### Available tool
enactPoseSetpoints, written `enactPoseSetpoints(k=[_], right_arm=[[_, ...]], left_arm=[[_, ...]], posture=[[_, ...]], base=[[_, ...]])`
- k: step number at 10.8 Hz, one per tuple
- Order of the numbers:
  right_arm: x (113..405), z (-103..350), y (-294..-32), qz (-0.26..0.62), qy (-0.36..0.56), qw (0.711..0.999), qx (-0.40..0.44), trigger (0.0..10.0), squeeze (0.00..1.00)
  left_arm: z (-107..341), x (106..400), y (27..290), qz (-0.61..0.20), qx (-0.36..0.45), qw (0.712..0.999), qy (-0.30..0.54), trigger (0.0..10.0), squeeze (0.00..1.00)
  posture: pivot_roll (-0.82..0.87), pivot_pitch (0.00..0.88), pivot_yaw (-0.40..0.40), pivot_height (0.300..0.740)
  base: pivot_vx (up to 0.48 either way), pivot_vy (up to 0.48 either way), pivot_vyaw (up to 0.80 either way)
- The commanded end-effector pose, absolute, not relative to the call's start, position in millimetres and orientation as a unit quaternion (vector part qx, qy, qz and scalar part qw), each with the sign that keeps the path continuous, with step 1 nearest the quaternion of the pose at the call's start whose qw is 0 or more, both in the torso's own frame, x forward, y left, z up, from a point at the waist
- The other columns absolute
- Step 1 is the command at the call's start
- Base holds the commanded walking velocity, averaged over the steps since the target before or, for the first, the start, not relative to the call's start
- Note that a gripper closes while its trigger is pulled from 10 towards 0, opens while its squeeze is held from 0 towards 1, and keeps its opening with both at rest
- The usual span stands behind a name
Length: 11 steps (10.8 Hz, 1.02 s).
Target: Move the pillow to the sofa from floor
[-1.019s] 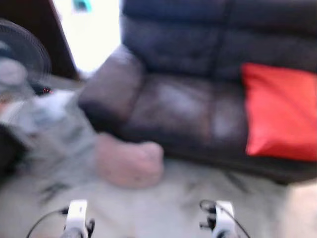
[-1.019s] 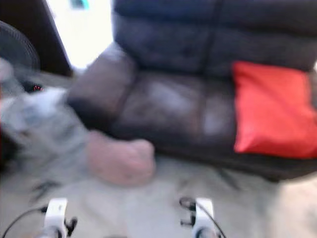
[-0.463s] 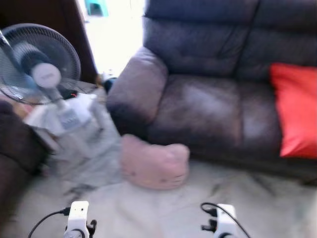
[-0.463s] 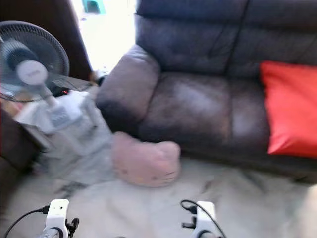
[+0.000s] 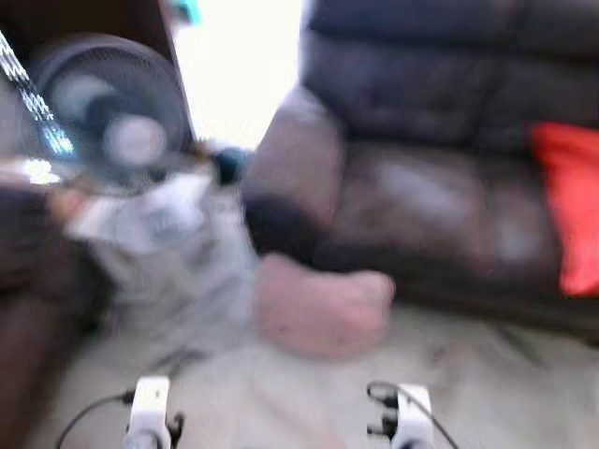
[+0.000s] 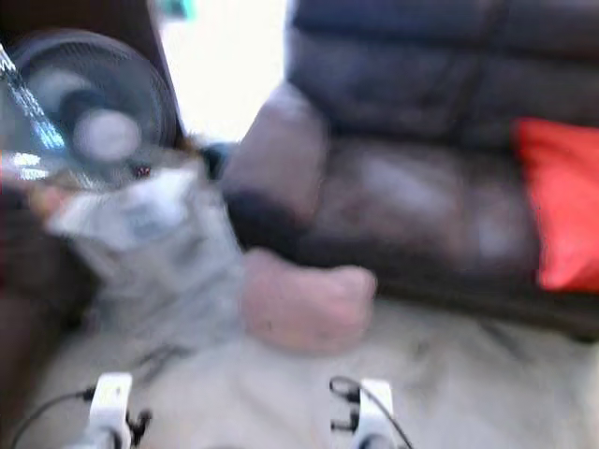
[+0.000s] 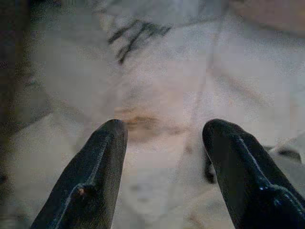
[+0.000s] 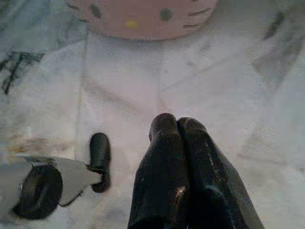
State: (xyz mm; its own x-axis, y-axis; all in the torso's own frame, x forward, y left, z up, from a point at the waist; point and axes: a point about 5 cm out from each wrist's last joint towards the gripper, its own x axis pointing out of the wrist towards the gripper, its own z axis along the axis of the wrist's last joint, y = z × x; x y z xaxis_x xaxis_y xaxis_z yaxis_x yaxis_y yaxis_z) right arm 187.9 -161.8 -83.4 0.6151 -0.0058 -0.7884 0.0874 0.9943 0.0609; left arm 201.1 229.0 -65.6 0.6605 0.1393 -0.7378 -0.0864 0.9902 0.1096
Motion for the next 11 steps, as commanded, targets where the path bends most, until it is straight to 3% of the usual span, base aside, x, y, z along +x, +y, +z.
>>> enactPoseSetpoints(k=[1,6,11], right_arm=[[177,-88,-169,-0.04,0.455,0.889,0.041,10.0,0.0],[179,-87,-170,-0.041,0.451,0.891,0.038,10.0,0.0],[197,-80,-148,-0.03,0.437,0.898,0.04,10.0,0.0]], left_arm=[[-74,190,220,0.051,0.035,0.902,0.427,10.0,0.0],[-76,189,213,0.037,0.035,0.903,0.427,10.0,0.0],[-78,186,209,0.026,0.05,0.9,0.433,10.0,0.0]], posture=[[0.15,0.144,0.003,0.74],[0.15,0.159,0.001,0.74],[0.15,0.164,-0.001,0.74]], base=[[0.0,0.0,0.0],[0.0,0.0,0.0],[0.0,0.0,0.0]])
